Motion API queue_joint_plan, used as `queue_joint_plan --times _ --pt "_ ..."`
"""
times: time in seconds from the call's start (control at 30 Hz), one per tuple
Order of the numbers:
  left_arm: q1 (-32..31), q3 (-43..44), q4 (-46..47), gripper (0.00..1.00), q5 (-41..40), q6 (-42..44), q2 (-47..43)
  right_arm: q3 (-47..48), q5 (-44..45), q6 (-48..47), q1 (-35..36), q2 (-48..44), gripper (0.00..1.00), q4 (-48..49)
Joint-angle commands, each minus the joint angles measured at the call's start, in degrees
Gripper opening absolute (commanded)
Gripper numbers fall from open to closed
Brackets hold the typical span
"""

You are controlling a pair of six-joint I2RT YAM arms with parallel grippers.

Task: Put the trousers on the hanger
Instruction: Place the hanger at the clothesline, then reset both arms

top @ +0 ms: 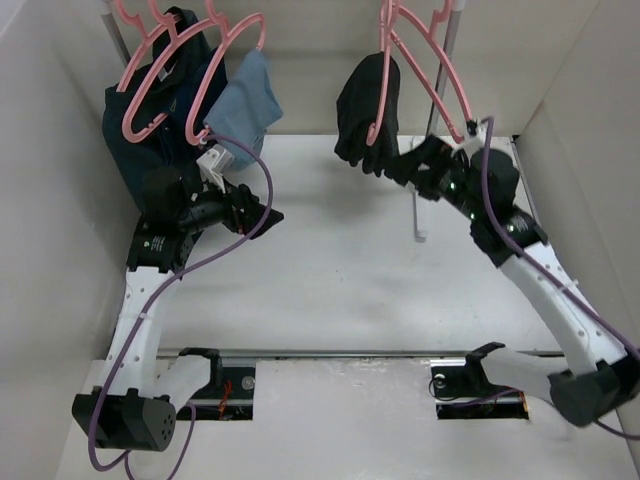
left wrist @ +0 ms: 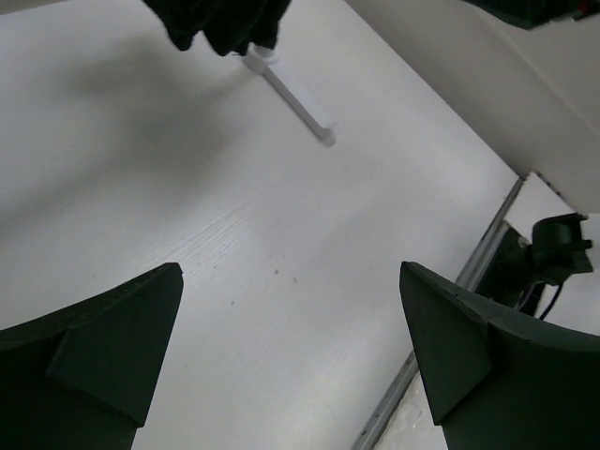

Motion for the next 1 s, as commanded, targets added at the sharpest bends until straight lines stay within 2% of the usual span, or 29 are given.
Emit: queue_joint_plan --times 0.0,0.2,0.33,0.43,0.6,0.67,0.7,0.77,0.87,0.97 --pt "0.32 -1.66 -2.29 1.0 -4.03 5.76 -2.89 -10.01 9.27 -7.35 3.11 -8.76 0.99 2.74" --pt "0.85 -8.68 -4.06 1.0 -13.96 10.87 -6.14 -31.79 21.92 -10.79 11.19 -20.21 0.99 5.48" --pt "1.9 -15.19 -2.57 1.0 -20.55 12.01 -8.43 -41.99 29.75 -7.11 11.21 -24.08 0.99 5.48" --pt "2.69 -16.61 -0.99 1.0 -26.01 10.88 -9.83 -48.24 31.25 -4.46 8.93 -27.42 0.99 7.85" --pt "4.1 -17.84 2.44 1.0 -36.19 6.76 -10.36 -53.01 29.94 -2.88 4.36 -33.74 0.99 9.17" --pt "4.89 -21.25 6.54 1.0 -45.4 2.81 -11.32 -53.89 29.41 -2.88 2.25 -35.24 0.99 9.17" --pt "5.5 -22.74 7.97 1.0 -49.87 -2.86 -11.85 -53.9 29.41 -2.88 1.63 -36.38 0.99 9.17" --pt "6.12 -26.95 12.18 1.0 -59.88 -4.94 -12.65 -54.51 29.41 -2.88 0.58 -36.92 0.99 9.17" --pt "6.12 -27.68 12.82 1.0 -64.58 -4.42 -12.65 -54.51 29.41 -2.88 -0.83 -37.45 0.99 9.17" --pt "6.12 -28.3 13.35 1.0 -64.6 -4.42 -12.65 -53.81 29.41 -2.88 -1.36 -36.92 0.99 9.17"
